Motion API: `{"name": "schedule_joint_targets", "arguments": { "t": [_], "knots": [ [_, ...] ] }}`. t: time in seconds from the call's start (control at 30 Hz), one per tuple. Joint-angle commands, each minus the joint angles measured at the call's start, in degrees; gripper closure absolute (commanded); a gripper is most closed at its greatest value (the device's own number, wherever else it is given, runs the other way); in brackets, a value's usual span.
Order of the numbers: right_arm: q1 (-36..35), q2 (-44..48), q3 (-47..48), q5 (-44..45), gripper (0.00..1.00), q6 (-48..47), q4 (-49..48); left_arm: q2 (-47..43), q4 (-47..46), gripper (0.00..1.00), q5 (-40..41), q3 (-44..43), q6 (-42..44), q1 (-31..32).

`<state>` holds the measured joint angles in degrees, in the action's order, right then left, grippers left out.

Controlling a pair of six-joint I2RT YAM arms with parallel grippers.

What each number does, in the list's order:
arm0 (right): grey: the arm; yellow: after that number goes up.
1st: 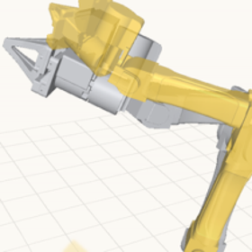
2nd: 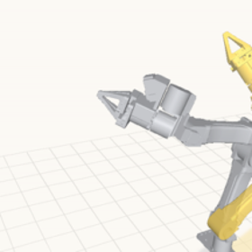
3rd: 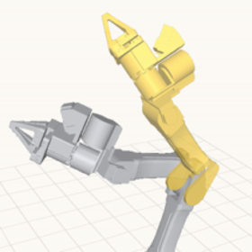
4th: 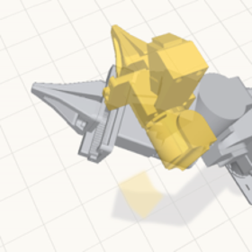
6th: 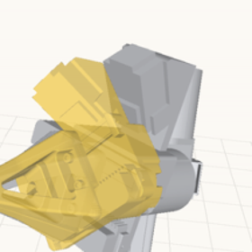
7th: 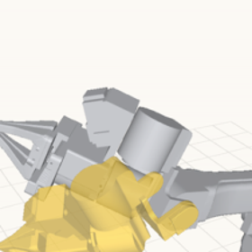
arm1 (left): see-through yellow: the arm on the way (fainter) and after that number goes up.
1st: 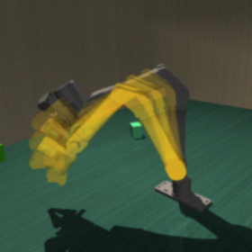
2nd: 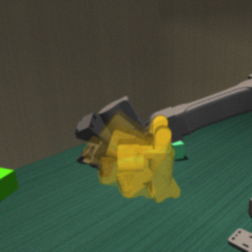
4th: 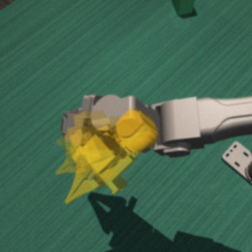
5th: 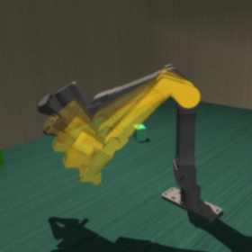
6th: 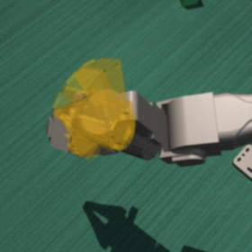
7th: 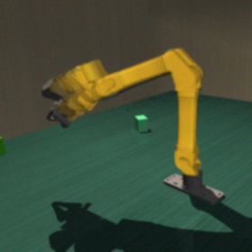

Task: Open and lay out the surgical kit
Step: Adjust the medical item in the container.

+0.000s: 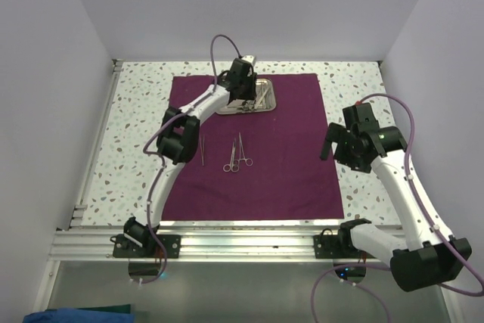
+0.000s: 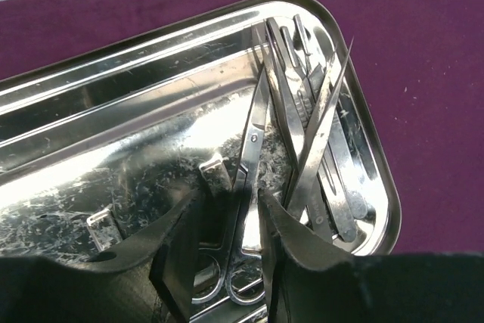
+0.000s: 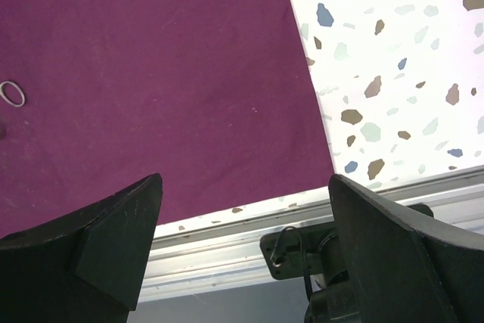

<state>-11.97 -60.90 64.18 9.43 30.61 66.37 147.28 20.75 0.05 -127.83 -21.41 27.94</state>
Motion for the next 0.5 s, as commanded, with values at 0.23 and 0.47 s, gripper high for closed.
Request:
{"name": "schedule_joint_targets", "arguments": {
  "t": [0.23,0.47],
  "knots": [
    [0.1,-0.1,0.9,1.3,0.04,-0.3,-1.9,1.0,0.1,0.60,-1.9,-0.2,4.9,1.3],
    [0.1,1.8,0.3,1.0,0.04,-0.5,-1.5,1.9,7.5,0.59,11.7,2.2,11.7,3.5]
  ]
}}
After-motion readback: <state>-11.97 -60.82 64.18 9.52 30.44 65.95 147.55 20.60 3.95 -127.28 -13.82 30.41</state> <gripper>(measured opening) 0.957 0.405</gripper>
